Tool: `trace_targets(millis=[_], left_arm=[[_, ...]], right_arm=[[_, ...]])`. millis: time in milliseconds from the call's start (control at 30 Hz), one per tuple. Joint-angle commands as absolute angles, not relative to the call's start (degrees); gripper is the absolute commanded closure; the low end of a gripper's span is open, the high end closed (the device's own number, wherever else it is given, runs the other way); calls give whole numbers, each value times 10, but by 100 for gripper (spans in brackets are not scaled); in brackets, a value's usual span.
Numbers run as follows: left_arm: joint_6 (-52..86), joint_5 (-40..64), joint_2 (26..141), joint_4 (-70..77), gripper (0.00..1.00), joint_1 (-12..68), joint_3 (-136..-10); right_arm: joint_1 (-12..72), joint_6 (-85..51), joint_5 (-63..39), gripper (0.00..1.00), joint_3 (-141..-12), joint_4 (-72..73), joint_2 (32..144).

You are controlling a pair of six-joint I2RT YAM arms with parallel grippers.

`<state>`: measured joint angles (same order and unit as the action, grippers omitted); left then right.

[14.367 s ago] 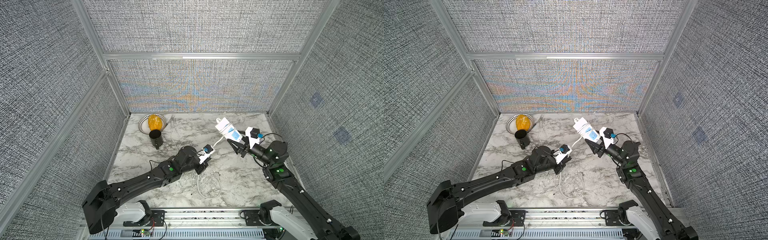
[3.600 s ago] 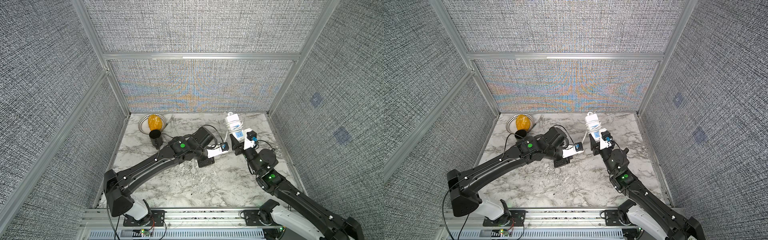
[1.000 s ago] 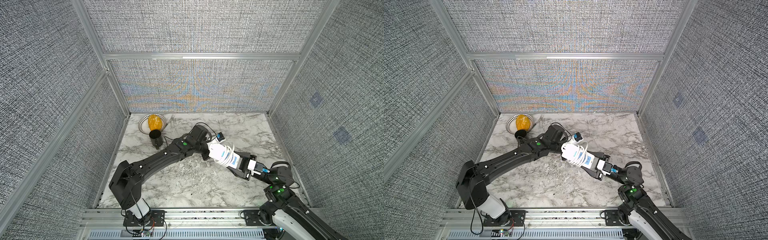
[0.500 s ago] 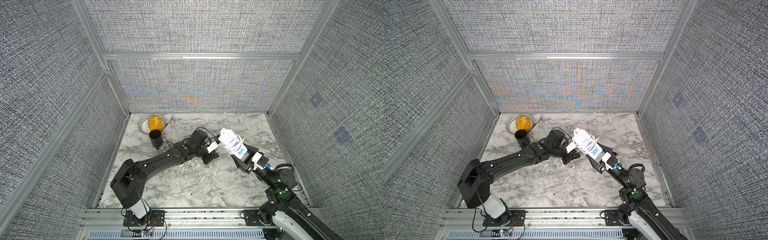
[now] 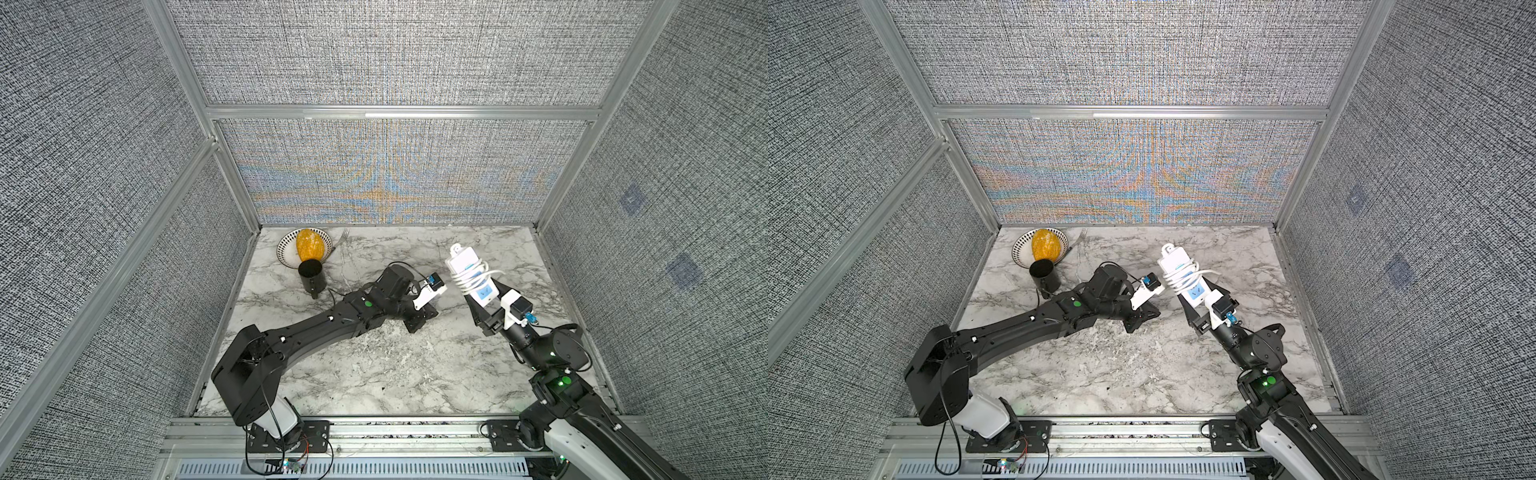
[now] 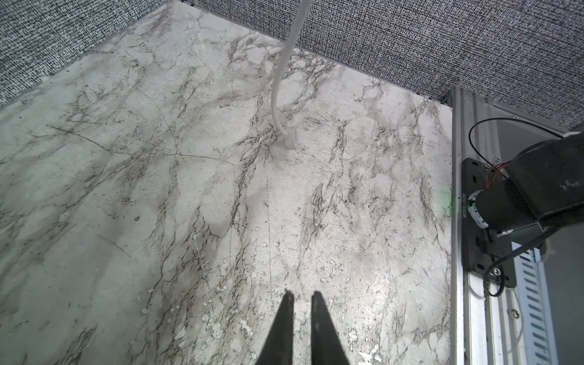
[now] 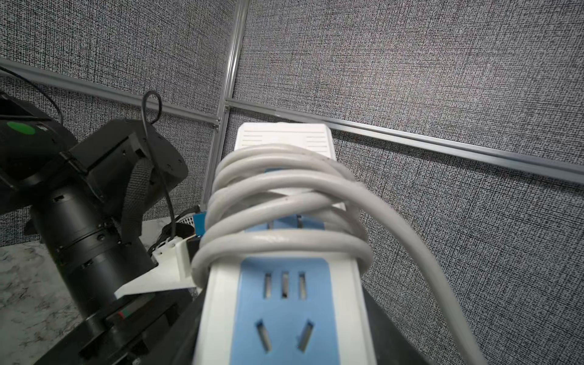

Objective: Wrap the cord around the power strip
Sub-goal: Wrap the power cord around the power strip.

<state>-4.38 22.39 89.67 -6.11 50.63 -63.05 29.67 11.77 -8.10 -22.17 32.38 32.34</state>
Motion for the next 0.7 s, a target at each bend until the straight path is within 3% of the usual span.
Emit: trace_targets(millis=[0,267,500,667], left_arm=[[-28,219,891,42,79,506,-607],[22,231,918,275,61,516,-534],[34,195,970,370,53,529,-533],[50,152,1024,399,52,529,-557]], right_arm=[[295,128,-99,100,-249,334,336],[294,105,-155,100,-330,277,380],[294,74,-244,100,-373,271,400],[294,67,-259,100,-387,272,400]])
